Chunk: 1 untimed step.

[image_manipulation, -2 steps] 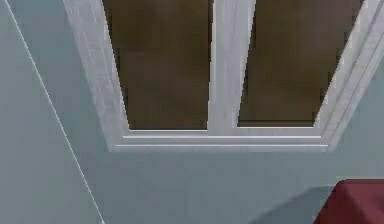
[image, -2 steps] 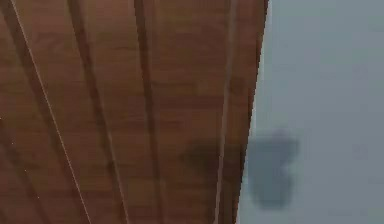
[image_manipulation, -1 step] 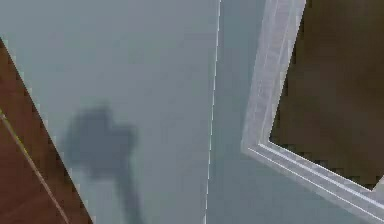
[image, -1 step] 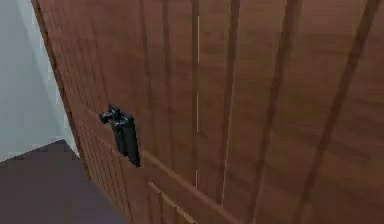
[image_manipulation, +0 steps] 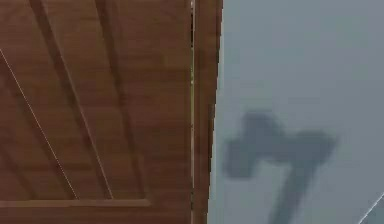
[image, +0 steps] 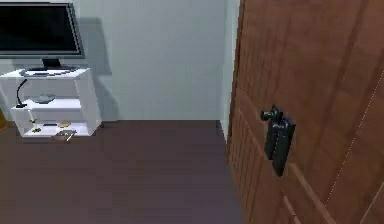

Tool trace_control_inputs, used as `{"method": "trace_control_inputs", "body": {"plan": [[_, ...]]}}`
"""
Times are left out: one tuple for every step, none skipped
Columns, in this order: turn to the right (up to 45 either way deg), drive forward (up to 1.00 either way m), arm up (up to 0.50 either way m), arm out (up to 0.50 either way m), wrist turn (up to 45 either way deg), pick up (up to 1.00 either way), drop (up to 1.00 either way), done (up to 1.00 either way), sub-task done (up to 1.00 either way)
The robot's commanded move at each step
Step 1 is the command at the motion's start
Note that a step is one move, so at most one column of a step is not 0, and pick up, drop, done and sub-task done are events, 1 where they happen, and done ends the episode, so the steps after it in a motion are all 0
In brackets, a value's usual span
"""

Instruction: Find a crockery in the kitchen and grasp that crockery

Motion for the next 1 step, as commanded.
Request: {"method": "trace_control_inputs", "body": {"plan": [[-45.0, 0.00, 0.00, 0.00, 0.0, 0.00, 0.00, 0.00, 0.00]]}}
